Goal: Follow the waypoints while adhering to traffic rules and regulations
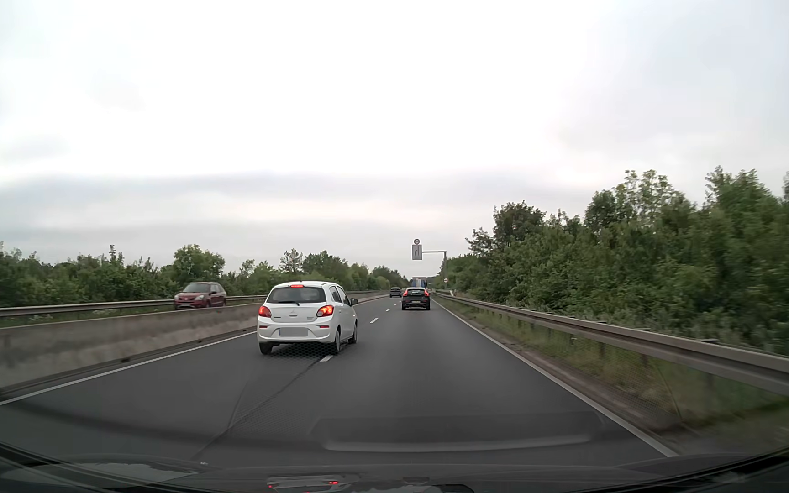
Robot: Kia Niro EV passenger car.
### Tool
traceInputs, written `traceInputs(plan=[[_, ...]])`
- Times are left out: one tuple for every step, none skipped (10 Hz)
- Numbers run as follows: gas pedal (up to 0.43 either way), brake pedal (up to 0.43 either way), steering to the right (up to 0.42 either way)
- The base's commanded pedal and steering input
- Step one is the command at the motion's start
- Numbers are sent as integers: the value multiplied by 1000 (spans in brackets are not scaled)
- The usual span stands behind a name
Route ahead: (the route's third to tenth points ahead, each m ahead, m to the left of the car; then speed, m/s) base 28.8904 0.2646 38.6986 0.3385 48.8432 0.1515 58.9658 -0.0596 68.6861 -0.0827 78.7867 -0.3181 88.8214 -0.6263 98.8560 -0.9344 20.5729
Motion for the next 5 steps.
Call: traceInputs(plan=[[0, 0, 2], [8, 0, 2], [197, 0, 2], [209, 0, 2], [220, 0, 2]])
